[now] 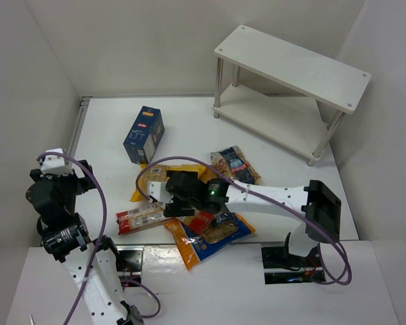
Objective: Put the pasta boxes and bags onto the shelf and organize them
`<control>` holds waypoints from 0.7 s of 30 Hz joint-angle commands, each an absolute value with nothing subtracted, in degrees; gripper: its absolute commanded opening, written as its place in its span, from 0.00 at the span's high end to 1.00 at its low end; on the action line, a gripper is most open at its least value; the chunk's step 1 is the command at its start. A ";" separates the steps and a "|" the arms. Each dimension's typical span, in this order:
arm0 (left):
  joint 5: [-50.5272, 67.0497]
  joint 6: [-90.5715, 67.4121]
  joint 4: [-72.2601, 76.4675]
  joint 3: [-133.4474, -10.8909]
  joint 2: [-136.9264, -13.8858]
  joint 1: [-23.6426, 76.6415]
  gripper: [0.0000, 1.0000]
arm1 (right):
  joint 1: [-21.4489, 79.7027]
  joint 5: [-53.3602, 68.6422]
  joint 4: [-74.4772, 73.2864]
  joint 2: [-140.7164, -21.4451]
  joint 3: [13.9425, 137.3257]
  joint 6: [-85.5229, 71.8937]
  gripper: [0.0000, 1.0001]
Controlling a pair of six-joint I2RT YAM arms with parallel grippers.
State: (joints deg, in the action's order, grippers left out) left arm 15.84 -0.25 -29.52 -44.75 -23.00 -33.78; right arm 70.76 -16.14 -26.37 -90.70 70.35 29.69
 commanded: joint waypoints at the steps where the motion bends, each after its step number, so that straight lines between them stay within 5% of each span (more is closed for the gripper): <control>1: 15.64 -0.88 -27.25 -45.70 -23.20 -34.28 0.00 | 69.97 -18.90 -17.50 -94.56 69.61 34.27 0.00; 21: 15.64 -0.35 -27.25 -45.70 -22.68 -34.28 0.00 | 62.14 -9.07 -12.21 -104.15 70.40 43.76 0.00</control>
